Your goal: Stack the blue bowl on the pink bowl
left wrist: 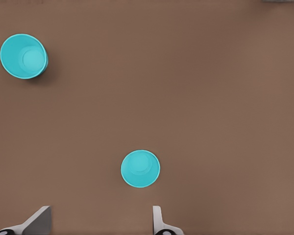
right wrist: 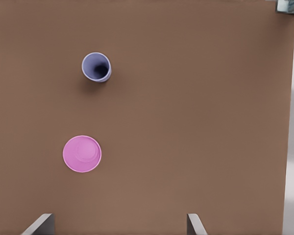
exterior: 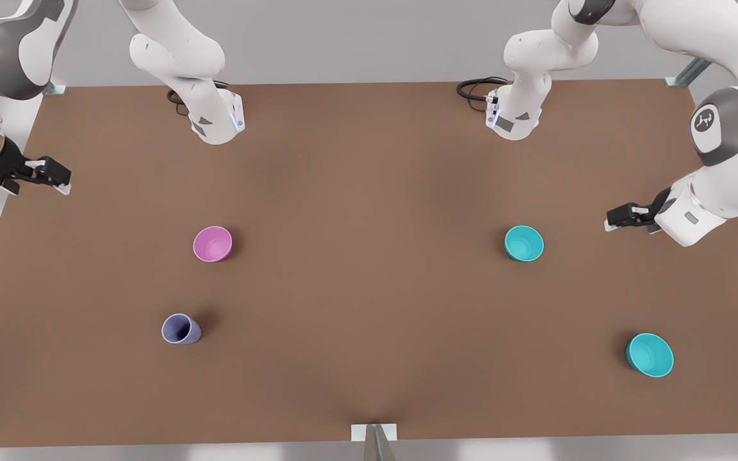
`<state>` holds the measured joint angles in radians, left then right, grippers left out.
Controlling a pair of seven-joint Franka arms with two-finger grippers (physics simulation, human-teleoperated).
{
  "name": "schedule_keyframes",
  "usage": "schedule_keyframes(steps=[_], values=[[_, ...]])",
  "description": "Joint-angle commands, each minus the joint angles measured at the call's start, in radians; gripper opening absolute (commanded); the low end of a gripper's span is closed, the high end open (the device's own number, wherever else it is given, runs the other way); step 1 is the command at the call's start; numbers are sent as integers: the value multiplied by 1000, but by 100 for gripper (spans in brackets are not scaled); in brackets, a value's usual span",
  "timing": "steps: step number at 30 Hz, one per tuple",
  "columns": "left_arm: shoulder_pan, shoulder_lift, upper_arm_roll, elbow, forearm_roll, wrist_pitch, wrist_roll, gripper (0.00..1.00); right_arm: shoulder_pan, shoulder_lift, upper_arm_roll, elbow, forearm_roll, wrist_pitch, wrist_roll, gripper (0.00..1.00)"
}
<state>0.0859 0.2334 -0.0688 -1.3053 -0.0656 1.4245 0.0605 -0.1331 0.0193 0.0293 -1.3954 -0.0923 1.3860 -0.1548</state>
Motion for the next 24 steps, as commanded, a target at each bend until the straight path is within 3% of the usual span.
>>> schedule_keyframes(steps=[1, 6, 13, 19, 24], values=[[0, -2, 0, 0, 1, 4, 22, 100, 3, -1, 0, -4, 2, 8, -29, 100], [11, -2, 0, 0, 0, -13, 24, 100, 43, 113, -5, -109, 22, -2, 63, 100], [9, 0, -3, 0, 0, -13, 24, 100, -88, 102, -6, -631, 146, 599, 64, 100], [11, 0, -2, 0, -2, -13, 24, 100, -71, 240, 8, -735, 250, 837, 124, 100], [15, 0, -2, 0, 0, -13, 24, 100, -5, 264, 11, -812, 289, 939, 129, 100]])
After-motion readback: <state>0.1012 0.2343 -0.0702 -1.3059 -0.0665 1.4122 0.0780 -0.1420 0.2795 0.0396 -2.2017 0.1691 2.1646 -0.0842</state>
